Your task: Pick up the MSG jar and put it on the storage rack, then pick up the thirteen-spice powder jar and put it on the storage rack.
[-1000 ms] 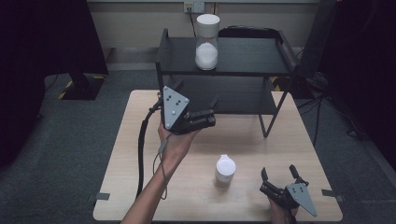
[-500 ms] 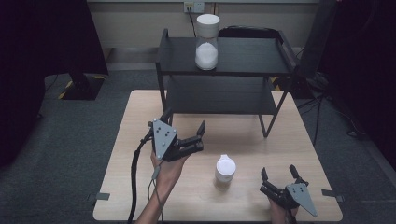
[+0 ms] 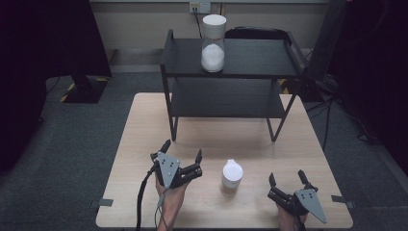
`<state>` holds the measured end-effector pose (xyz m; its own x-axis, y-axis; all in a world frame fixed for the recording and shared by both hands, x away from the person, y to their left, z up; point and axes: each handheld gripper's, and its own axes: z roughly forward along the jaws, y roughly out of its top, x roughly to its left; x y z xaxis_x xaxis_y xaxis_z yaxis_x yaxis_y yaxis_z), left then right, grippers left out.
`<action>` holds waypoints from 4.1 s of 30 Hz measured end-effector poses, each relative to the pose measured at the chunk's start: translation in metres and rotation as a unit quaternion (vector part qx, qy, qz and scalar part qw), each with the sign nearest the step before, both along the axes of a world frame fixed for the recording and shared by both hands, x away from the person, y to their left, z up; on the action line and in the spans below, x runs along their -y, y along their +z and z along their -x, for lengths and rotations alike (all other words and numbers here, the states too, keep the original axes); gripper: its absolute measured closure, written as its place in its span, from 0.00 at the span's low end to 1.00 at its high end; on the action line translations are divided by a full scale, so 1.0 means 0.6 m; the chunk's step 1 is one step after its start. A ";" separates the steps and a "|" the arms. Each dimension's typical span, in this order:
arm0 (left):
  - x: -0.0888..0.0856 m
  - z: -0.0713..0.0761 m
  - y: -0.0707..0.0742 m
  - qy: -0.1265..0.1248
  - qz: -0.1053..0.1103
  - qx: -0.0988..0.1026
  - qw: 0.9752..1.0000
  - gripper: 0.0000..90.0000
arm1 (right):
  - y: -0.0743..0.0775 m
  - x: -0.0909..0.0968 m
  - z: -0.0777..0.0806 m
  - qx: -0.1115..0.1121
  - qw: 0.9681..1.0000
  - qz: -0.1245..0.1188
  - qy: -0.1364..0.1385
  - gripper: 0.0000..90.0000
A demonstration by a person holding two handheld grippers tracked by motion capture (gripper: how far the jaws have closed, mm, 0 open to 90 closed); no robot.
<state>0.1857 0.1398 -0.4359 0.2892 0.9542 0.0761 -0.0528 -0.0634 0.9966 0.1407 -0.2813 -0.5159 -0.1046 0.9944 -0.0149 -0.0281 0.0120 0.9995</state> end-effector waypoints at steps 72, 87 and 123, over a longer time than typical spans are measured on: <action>-0.010 0.022 -0.136 0.045 0.037 -0.015 0.998 0.00 | 0.000 -0.003 0.001 0.001 1.000 0.000 -0.005 0.01; -0.010 0.022 -0.136 0.045 0.037 -0.015 0.998 0.00 | 0.000 -0.002 0.000 0.000 1.000 0.000 -0.004 0.01; -0.007 0.023 -0.136 0.050 0.037 -0.015 0.998 0.00 | 0.073 -0.078 -0.009 0.065 0.990 -0.001 0.129 0.00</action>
